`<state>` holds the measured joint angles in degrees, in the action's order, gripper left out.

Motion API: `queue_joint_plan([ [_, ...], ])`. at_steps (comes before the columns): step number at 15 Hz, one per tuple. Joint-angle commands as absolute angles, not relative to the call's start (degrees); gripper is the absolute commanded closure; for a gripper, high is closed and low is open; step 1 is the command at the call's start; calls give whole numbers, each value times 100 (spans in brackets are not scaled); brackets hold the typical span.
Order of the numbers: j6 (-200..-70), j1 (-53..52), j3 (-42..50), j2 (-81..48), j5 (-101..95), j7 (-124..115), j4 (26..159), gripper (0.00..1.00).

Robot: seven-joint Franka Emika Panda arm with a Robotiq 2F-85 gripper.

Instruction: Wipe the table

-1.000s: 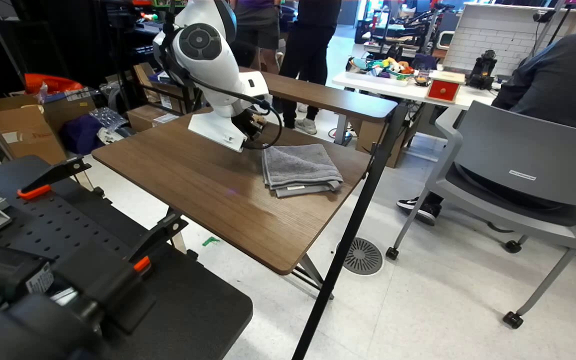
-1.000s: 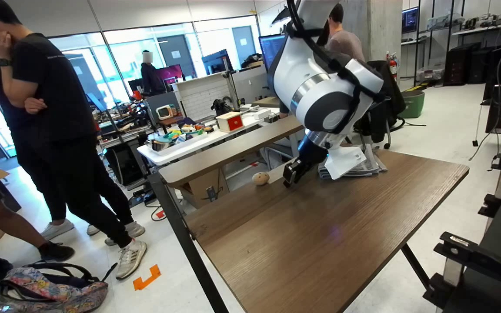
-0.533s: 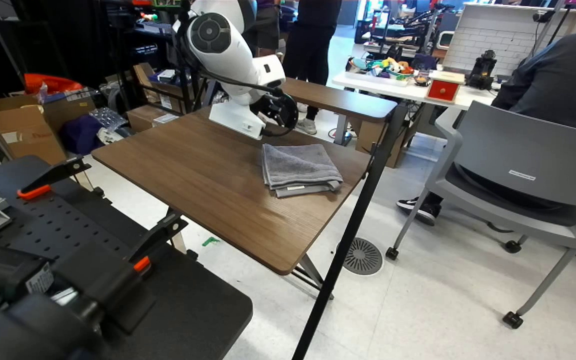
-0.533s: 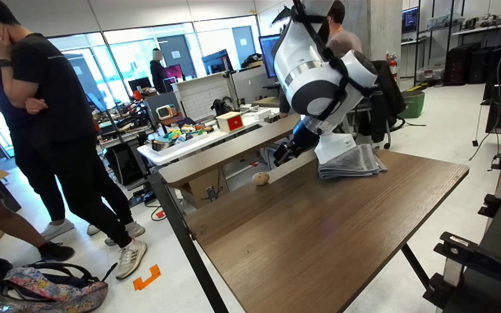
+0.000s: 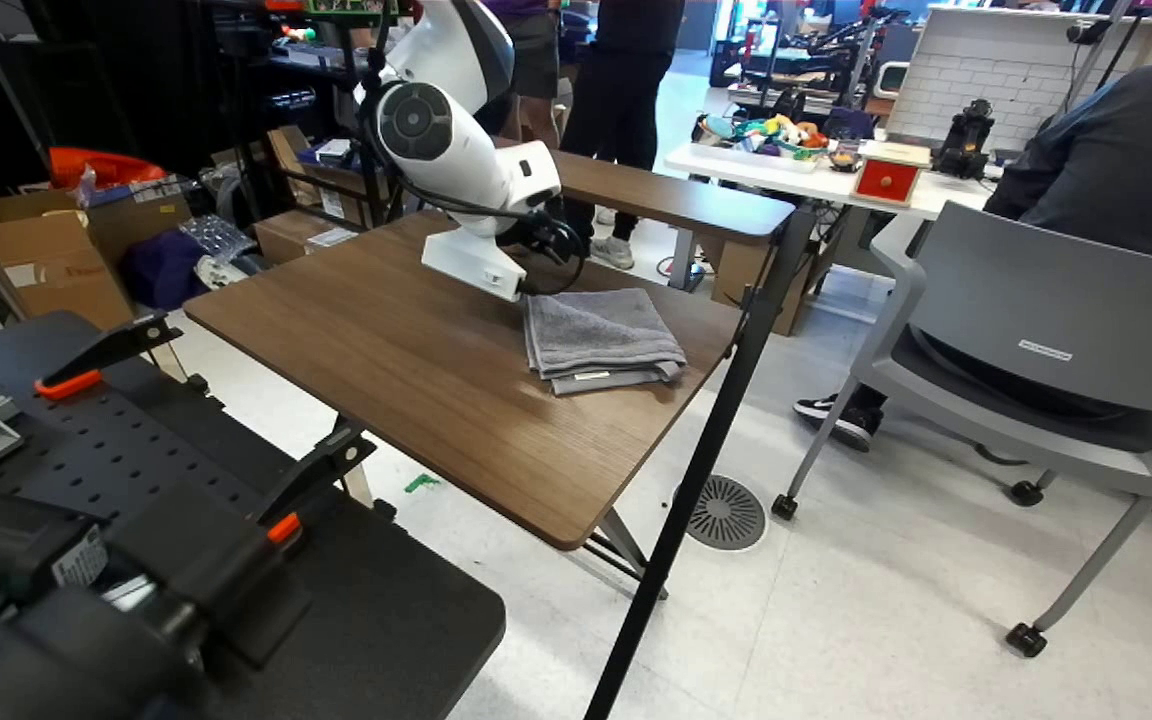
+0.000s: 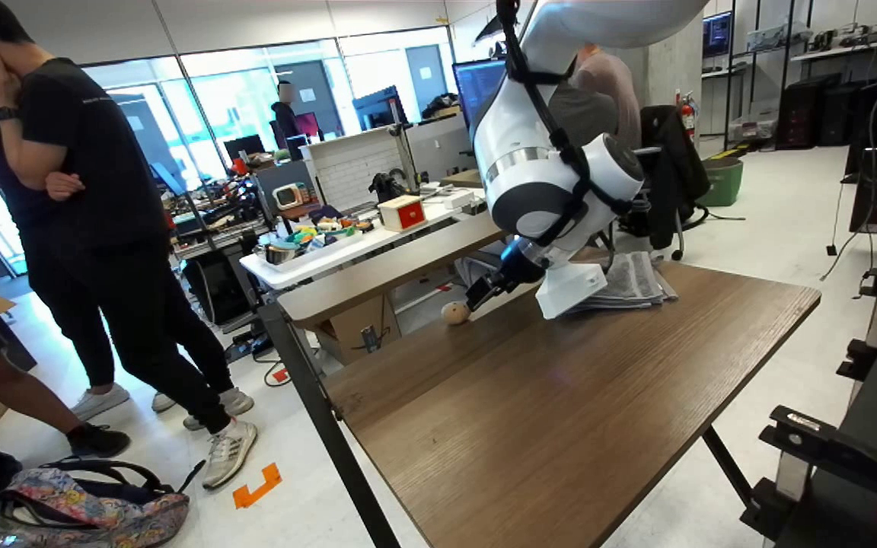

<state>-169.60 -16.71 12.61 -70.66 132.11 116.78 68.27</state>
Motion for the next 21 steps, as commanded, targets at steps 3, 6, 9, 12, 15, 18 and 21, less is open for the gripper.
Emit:
queue_joint_plan([
  [3, -17048, -1885, 1362, -7391, 13574, 11780, 6262, 0],
  [6, -17074, -1954, 1340, -7492, 13573, 11713, 6055, 0],
  [9, -17078, -1973, 1295, -7616, 13470, 11616, 5864, 0],
  [12, -17160, -1962, 1312, -7864, 13411, 11542, 5532, 0],
  [15, -17170, -1941, 1331, -8108, 13361, 11502, 5237, 26],
  [18, -17141, -1935, 1367, -8285, 13345, 11516, 5012, 38],
  [21, -17122, -1910, 1384, -8367, 13300, 11492, 4867, 63],
])
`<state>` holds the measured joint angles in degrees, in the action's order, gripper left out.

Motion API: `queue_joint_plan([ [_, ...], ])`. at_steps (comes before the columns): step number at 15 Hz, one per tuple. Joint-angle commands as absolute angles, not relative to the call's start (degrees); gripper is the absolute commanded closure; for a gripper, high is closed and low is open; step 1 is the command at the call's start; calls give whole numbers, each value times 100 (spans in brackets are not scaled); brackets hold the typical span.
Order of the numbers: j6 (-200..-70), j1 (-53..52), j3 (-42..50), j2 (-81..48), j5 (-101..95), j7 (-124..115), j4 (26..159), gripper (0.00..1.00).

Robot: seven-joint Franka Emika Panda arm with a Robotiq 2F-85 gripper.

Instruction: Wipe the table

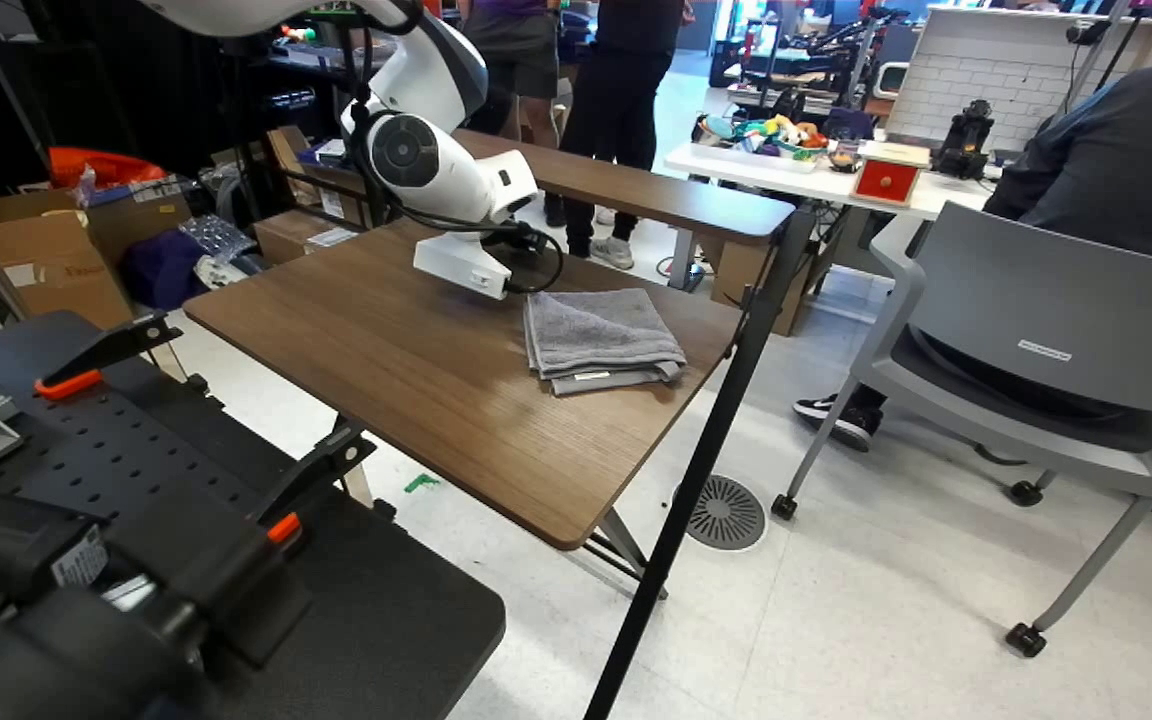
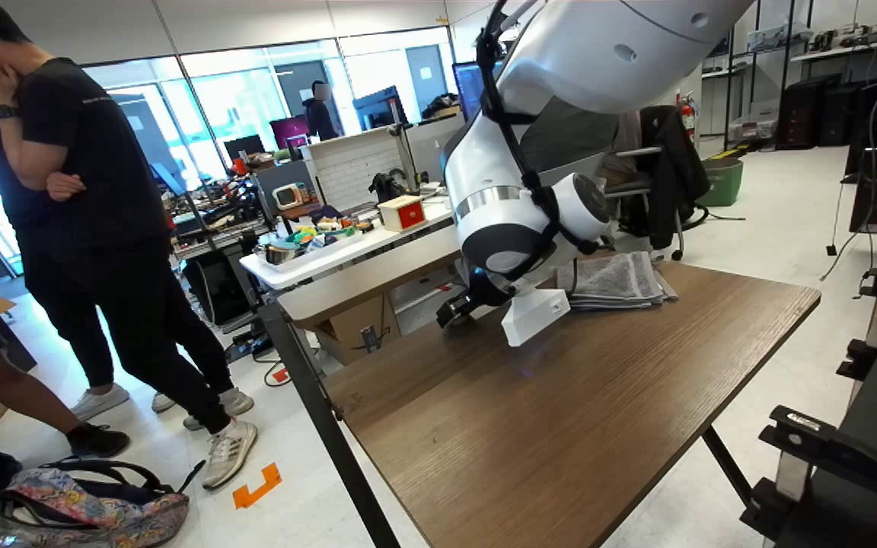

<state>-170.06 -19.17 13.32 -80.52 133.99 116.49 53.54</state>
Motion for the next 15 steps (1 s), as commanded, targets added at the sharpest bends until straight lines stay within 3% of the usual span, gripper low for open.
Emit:
queue_joint_plan([
  [1, -17122, -1909, 1390, -8379, 13302, 11504, 4838, 69],
  [5, -17037, -1905, 1211, -8078, 12979, 11382, 5379, 97],
  [7, -17132, -1968, 955, -7473, 12418, 11067, 6413, 95],
  [12, -17434, -1373, -406, -6700, 10106, 10061, 7604, 96],
  [15, -17340, -1250, -673, -6310, 9133, 9314, 8430, 96],
])
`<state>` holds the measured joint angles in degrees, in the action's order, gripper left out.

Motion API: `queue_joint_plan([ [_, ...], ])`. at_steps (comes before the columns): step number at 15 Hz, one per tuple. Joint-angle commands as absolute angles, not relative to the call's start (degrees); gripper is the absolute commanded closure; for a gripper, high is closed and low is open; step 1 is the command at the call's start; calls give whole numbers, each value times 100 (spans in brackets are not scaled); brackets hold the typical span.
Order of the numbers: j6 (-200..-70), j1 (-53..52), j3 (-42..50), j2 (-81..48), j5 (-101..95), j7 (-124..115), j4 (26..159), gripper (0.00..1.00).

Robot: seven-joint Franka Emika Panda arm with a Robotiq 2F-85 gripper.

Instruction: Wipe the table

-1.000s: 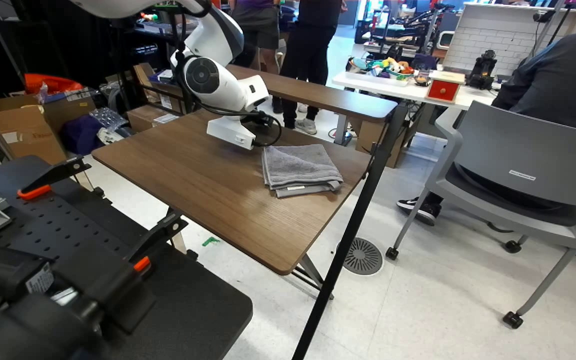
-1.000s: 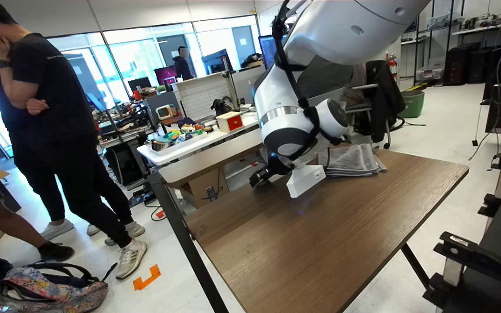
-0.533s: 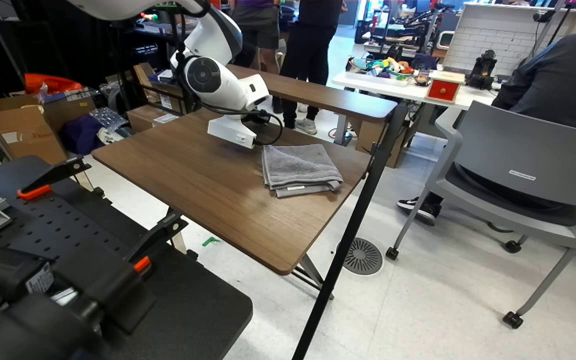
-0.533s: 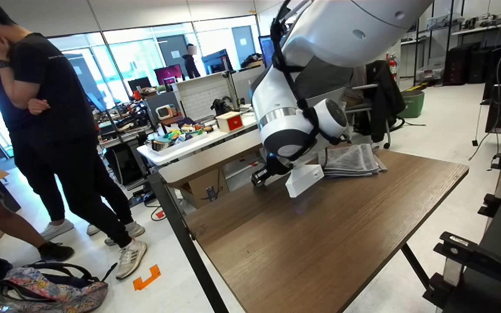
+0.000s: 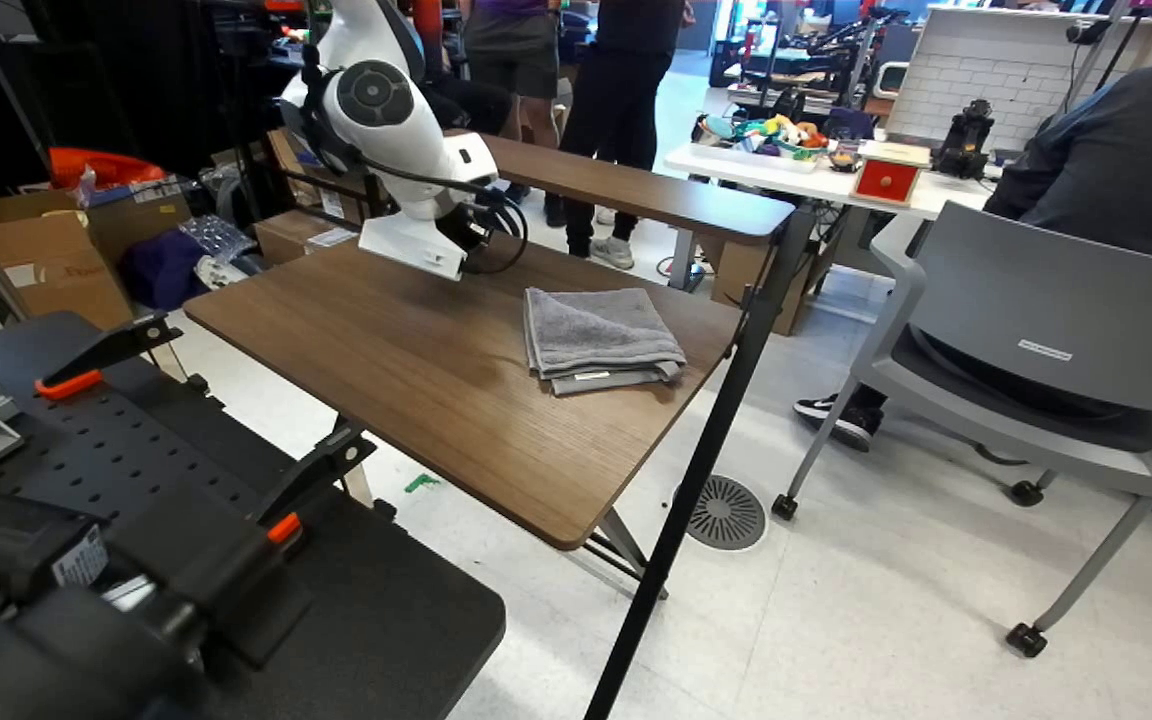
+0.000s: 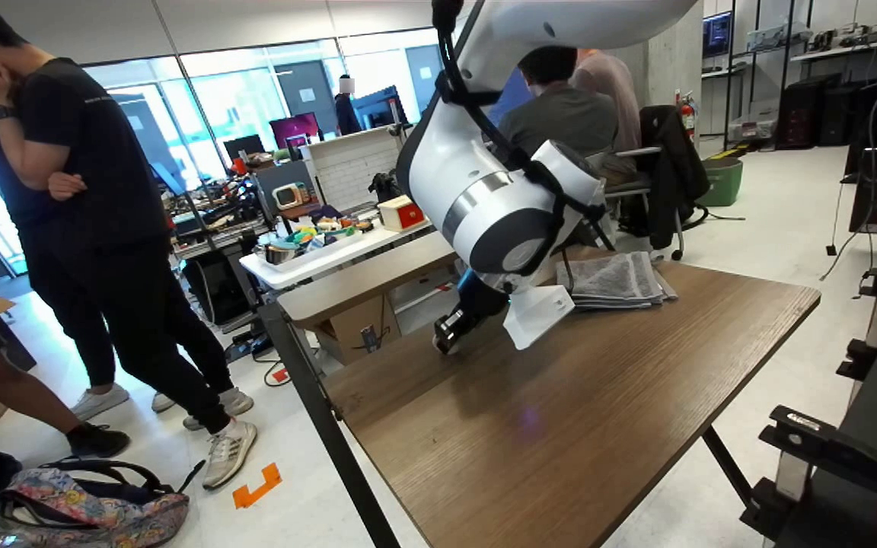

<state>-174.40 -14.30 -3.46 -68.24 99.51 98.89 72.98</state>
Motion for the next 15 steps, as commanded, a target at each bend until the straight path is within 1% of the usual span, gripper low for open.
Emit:
queue_joint_plan([
  [1, -17309, -1291, -634, -6182, 8880, 9032, 8693, 96],
  [4, -17081, -1537, -330, -5736, 8321, 8194, 9472, 96],
  [7, -16528, -1681, -161, -5177, 7957, 7768, 10286, 96],
  [13, -15413, -2004, 124, -3976, 7035, 7383, 12148, 96],
  [15, -15240, -2104, 150, -3541, 6784, 7471, 12826, 96],
])
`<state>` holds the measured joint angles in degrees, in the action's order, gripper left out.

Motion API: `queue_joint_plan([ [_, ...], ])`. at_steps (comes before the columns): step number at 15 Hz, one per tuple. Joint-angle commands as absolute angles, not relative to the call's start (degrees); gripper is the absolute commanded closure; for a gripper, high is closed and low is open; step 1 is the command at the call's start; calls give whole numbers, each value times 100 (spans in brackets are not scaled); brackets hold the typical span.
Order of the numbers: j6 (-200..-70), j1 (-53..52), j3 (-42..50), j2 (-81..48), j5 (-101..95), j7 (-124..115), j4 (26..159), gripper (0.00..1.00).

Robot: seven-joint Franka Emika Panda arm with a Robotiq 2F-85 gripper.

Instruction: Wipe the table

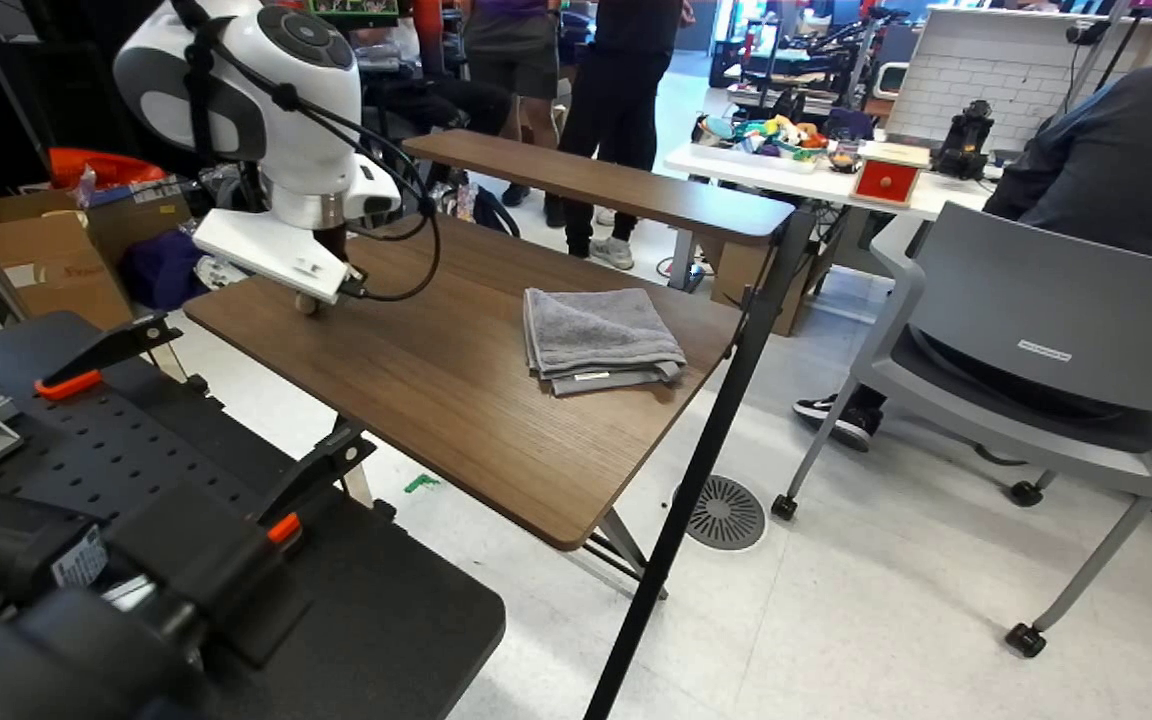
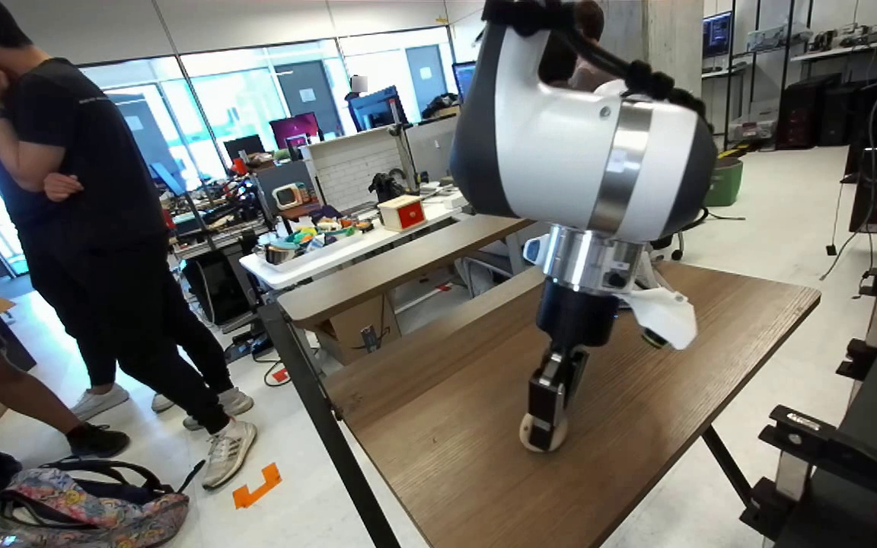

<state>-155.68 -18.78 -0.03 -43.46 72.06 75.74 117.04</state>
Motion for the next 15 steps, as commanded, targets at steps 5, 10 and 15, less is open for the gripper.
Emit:
queue_joint_plan([
  [5, -15732, -1836, -415, -2713, 7599, 8805, 13876, 96],
  [10, -15774, -1761, -558, -2291, 9151, 10513, 13837, 96],
  [15, -15887, -1880, -413, -2886, 10233, 11475, 13112, 96],
])
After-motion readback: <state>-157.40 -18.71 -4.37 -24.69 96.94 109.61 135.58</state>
